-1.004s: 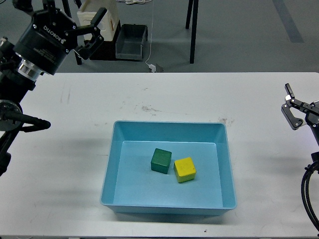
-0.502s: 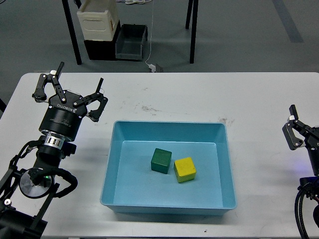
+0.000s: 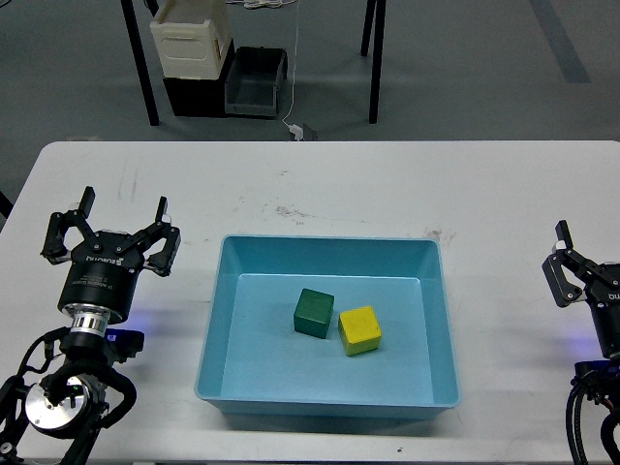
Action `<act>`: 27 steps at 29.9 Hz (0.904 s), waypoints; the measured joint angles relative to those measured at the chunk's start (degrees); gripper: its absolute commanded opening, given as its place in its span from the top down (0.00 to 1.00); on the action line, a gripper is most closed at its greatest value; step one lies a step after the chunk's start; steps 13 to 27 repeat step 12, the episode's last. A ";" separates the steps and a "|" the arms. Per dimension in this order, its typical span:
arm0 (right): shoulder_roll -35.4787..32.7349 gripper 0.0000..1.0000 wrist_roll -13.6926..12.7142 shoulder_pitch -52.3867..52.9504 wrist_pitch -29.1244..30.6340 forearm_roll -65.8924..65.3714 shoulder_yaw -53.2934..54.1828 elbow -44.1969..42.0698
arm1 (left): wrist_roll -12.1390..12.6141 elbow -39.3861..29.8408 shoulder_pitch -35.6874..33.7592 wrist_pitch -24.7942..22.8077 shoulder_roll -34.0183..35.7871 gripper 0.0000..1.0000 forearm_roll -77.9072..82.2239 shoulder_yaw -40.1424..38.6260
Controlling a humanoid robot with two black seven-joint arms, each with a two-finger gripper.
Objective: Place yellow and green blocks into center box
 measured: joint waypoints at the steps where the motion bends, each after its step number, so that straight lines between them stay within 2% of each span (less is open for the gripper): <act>1: 0.14 0.00 0.05 -0.25 0.00 0.00 0.00 0.00 | 0.00 -0.06 0.27 0.04 -0.04 0.00 -0.01 0.09; 9: 0.37 0.00 0.28 -2.43 0.00 0.15 -0.02 0.43 | -0.10 -0.11 2.37 -0.04 -0.08 0.00 -0.02 -0.03; 27: 0.38 0.00 0.29 -3.14 -0.04 0.18 0.01 0.47 | -0.12 -0.12 2.49 -0.08 -0.15 0.00 -0.02 0.00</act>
